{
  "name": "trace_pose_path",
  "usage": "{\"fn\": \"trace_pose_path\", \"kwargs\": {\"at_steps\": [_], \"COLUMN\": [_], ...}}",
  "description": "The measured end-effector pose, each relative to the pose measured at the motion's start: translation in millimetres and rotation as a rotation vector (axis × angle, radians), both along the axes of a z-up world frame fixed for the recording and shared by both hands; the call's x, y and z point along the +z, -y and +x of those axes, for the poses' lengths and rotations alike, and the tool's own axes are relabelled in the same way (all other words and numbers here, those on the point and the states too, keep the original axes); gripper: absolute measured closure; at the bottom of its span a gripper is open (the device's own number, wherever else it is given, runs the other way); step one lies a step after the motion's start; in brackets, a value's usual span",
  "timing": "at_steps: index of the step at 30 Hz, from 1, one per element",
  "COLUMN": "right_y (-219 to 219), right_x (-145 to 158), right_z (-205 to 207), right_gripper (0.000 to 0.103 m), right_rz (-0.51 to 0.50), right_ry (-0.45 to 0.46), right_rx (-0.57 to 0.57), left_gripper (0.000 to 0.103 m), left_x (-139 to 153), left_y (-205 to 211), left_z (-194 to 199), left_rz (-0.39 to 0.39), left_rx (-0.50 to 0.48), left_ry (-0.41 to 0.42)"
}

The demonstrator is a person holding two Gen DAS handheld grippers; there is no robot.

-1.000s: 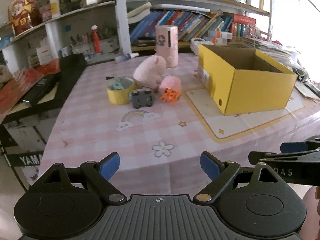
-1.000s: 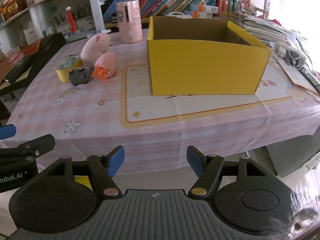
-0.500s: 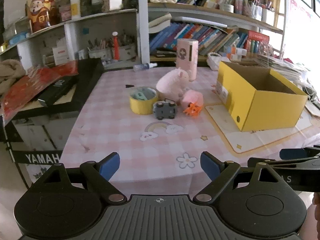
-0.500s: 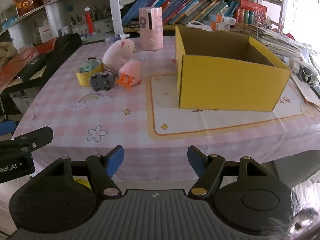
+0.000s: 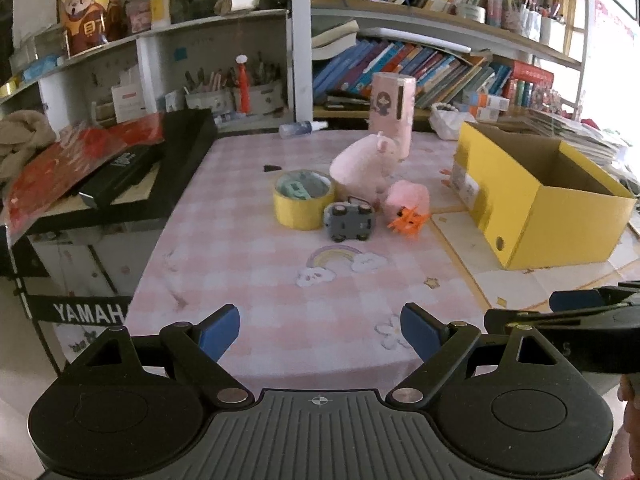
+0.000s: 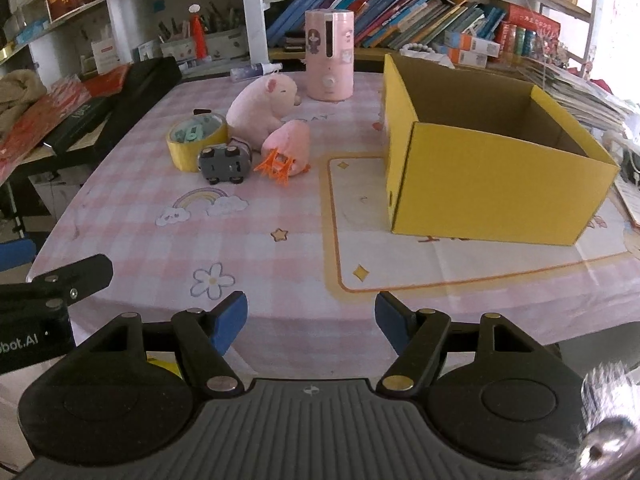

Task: Organize objects
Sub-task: 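Withdraw both open tools from the box back toward the toys, then grasp the grey toy truck with the left tool while the right tool grasps the pink plush chick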

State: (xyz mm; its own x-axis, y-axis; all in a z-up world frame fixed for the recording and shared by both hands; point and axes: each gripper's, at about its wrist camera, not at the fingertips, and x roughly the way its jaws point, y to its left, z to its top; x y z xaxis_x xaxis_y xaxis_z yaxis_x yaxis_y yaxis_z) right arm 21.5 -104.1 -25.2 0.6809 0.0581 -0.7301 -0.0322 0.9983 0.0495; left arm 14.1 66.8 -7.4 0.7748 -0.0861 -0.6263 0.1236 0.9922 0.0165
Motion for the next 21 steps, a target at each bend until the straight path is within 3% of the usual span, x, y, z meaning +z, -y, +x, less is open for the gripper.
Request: {"fn": "trace_pose_path", "kwargs": {"at_steps": [10,21], "right_y": [-11,-11], "right_x": [11,9], "right_z": [58,121], "right_gripper": [0.034,0.034], "right_rz": [0.003,0.008], "right_ry": [0.051,0.039], "right_rx": [0.062,0.123], "left_gripper": [0.014,0.015], "left_x": [5,-1], "left_y": [-9,-2], "left_z": [47,93], "left_rz": [-0.017,-0.008], "left_rx": [0.068,0.098], "left_ry": [0.021,-0.011]}}
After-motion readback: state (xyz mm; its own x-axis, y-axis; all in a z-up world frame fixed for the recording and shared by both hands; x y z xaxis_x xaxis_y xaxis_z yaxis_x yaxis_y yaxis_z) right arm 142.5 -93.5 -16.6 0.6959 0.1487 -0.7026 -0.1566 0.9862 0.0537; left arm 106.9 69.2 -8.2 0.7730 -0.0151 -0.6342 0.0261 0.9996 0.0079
